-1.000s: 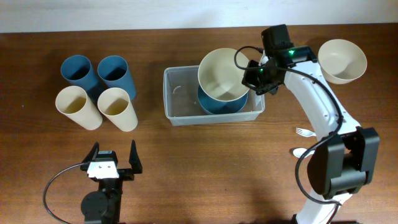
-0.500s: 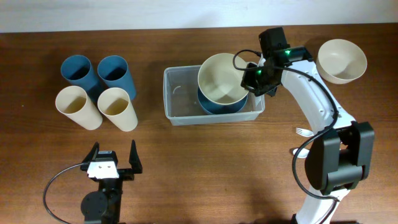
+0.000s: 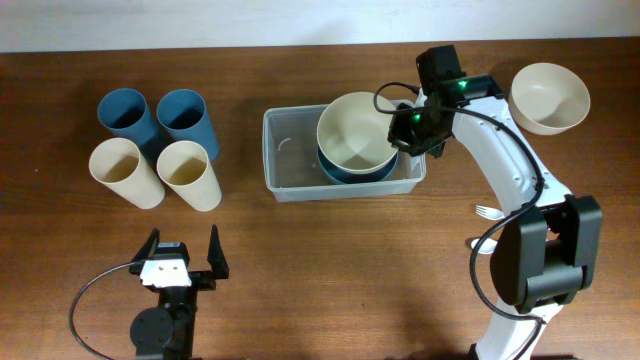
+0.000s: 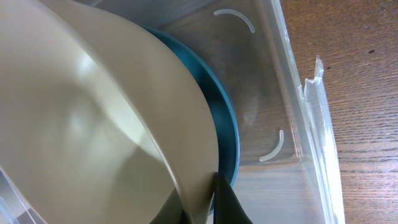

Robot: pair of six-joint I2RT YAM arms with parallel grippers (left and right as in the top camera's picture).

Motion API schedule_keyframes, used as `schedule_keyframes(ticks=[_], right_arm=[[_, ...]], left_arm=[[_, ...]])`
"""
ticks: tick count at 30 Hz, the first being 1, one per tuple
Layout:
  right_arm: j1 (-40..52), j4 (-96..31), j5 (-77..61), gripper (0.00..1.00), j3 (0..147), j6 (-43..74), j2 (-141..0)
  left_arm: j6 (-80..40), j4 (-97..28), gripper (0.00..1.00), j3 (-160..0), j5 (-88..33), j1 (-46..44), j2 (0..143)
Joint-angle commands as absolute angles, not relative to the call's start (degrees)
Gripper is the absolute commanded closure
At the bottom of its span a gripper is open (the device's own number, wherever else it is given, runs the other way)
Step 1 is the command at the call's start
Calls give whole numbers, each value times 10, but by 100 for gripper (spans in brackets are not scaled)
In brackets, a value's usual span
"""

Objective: Pack container
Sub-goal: 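Lower the cream bowl into the blue bowl inside the container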

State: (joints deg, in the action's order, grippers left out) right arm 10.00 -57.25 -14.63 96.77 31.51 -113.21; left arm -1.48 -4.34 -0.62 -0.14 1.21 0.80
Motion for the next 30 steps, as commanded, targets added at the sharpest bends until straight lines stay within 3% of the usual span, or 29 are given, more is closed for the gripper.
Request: schedule_keyframes(ticks=[1,19,22,24,30], right_arm=[[101,-576,-156,91,983,320,-1138],[109,-576,-160,96,983,321,-1138],[109,-576,-160,94,983,320,-1138],[109,-576,-159,87,983,320,-1138],[109,-576,-141,85,983,320,-1138]], left_arm=[[-8,-48,0,-5,0,16,3],[-8,-48,0,-5,0,16,3],[-8,-48,0,-5,0,16,3],[-8,-48,0,-5,0,16,3],[-8,-48,0,-5,0,16,3]])
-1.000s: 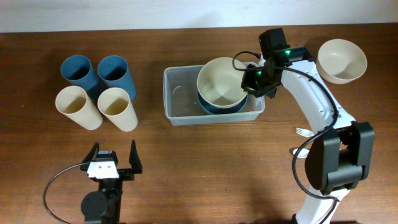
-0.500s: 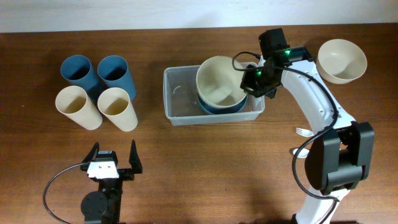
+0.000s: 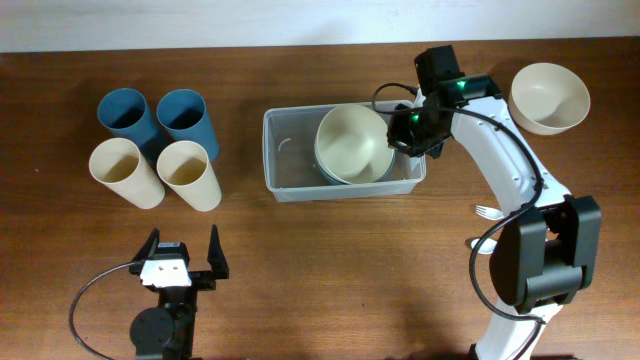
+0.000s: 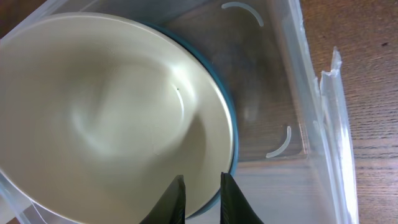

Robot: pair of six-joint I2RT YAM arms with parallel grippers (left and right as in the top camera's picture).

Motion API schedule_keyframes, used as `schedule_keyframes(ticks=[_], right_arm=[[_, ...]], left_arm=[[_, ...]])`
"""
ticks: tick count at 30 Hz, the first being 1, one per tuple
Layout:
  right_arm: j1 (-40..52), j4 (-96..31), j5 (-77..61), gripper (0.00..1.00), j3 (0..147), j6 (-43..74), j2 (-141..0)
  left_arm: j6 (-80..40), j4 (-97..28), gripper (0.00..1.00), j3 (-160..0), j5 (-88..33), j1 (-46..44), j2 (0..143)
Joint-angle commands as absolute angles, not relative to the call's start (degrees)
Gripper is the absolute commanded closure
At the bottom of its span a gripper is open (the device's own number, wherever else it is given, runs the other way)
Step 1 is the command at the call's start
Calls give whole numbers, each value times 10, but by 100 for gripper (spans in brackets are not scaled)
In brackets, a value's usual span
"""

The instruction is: Pack container

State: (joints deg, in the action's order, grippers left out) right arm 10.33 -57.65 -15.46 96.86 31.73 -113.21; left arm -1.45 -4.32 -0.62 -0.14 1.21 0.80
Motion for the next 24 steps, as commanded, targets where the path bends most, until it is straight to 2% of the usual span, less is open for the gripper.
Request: schedule_keyframes(ticks=[1,8,11,12,15,17,19,24], right_arm=[[108,-576,-141,85,983,320,-1137],[106,-591,-182,81,1037,309,-1136],[116,-620,-220,76,1078,277,-1136],[121,-628,-223,72,1087,270,-1136],[150,-646,-222,46,1113,234,-1136],[172,-645,-218,35,1117,212,-1136],[192,-643,-192,30,1117,208,-1136],[240,-630,-129,26,1117,208,-1139]], left_arm=[[-8,-48,0,-5,0,16,3],[-8,-48,0,-5,0,16,3],[-8,-48,0,-5,0,16,3],[-8,-48,0,-5,0,16,3],[-8,-48,0,-5,0,16,3],[-8,-48,0,-5,0,16,3],[-8,-48,0,-5,0,16,3],[-8,-48,0,-5,0,16,3]])
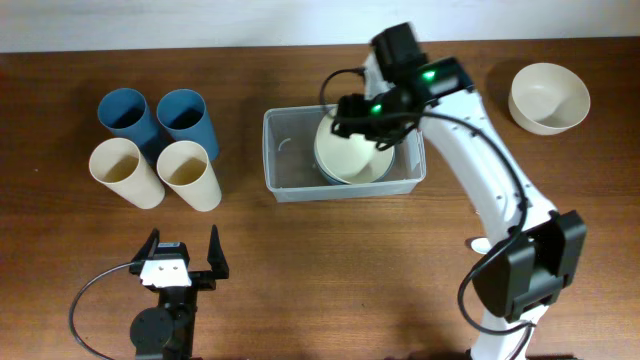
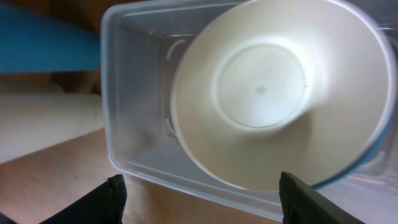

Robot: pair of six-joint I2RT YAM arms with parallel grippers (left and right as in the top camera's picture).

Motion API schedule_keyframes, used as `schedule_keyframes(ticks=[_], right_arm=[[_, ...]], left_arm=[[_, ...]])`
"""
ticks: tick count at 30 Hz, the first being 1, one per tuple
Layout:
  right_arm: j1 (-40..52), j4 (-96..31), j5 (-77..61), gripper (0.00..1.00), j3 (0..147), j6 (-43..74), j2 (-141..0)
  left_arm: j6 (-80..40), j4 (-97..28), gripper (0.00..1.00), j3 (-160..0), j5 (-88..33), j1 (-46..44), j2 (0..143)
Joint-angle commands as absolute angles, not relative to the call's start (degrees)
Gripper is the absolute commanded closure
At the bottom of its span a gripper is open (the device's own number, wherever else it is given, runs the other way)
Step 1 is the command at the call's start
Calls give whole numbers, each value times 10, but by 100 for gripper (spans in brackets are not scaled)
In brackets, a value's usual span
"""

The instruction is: Pack container

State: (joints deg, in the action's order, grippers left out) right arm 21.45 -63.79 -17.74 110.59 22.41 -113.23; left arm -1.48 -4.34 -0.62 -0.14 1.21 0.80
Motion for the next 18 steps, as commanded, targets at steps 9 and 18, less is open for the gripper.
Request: schedule_keyframes(ticks=[9,18], right_arm=[[296,-613,-38,21,1117,186,-1158],[300,-597,-33,15,1117,137,-1216]], left_arm=[[-8,-48,0,-5,0,16,3],[-8,-48,0,-5,0,16,3]])
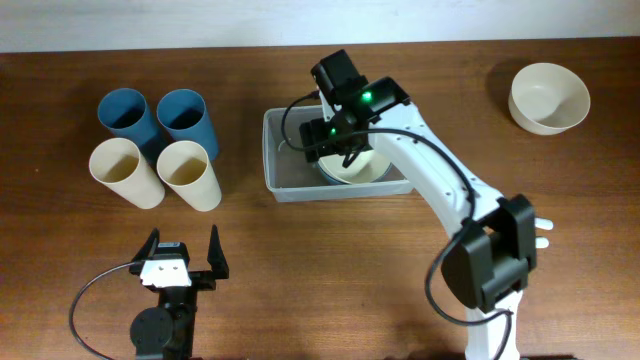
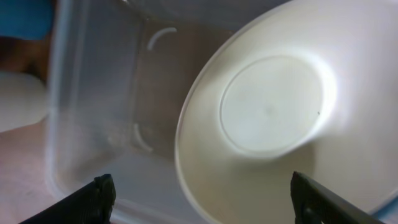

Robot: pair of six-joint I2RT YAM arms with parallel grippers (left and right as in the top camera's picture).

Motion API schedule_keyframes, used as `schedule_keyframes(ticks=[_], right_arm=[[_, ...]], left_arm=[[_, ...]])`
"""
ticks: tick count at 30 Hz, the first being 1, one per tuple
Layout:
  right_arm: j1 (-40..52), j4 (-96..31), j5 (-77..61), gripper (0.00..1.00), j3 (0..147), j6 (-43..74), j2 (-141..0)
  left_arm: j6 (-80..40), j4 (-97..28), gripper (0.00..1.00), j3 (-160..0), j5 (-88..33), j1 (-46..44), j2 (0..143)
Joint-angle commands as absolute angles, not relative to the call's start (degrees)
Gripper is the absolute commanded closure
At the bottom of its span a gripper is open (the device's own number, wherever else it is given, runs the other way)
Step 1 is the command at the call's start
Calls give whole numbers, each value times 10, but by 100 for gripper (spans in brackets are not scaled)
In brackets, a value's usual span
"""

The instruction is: Pack container

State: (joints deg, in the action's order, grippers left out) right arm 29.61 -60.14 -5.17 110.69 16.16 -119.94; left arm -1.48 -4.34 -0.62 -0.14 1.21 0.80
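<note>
The clear plastic container (image 1: 283, 165) stands at mid-table. Inside it a cream bowl (image 1: 357, 168) lies upright, filling the right half; in the right wrist view the same cream bowl (image 2: 280, 118) shows with a sliver of a blue bowl (image 2: 390, 208) under its rim. My right gripper (image 1: 338, 148) hangs over the container's middle, open wide (image 2: 202, 202), with nothing between its fingers. My left gripper (image 1: 183, 262) rests open near the front edge, far from the container. The container's left half is bare.
Another cream bowl (image 1: 548, 97) sits at the back right. Two blue cups (image 1: 127, 115) and two cream cups (image 1: 188, 175) stand in a group at the left. A white fork (image 1: 541, 226) peeks out beside the right arm's base.
My right gripper has moved left over the container and sits closer to the bowl, still wide open. The cream bowl stays where it lay.
My right gripper was shut on the rim of the cream bowl, held tilted over a blue bowl in the container. Then the cream bowl lay nested in the blue one with the jaws parted at its rim. The gripper then stood wide open above it, and now further left.
</note>
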Motion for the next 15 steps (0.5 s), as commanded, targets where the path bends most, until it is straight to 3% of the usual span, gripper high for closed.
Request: schedule_keyframes(ticks=[1,6,11,15], right_arm=[[301,-595,-29,15,1117,137,-1220],[300,-590,-18,15,1117,137,-1226],[301,-585,-8,35,1117,137,-1227],[302,-585,-8,35,1117,137,-1230]], left_arm=[[-8,-48,0,-5,0,16,3],[-8,-48,0,-5,0,16,3],[-8,-48,0,-5,0,16,3],[-8,-48,0,-5,0,16,3]])
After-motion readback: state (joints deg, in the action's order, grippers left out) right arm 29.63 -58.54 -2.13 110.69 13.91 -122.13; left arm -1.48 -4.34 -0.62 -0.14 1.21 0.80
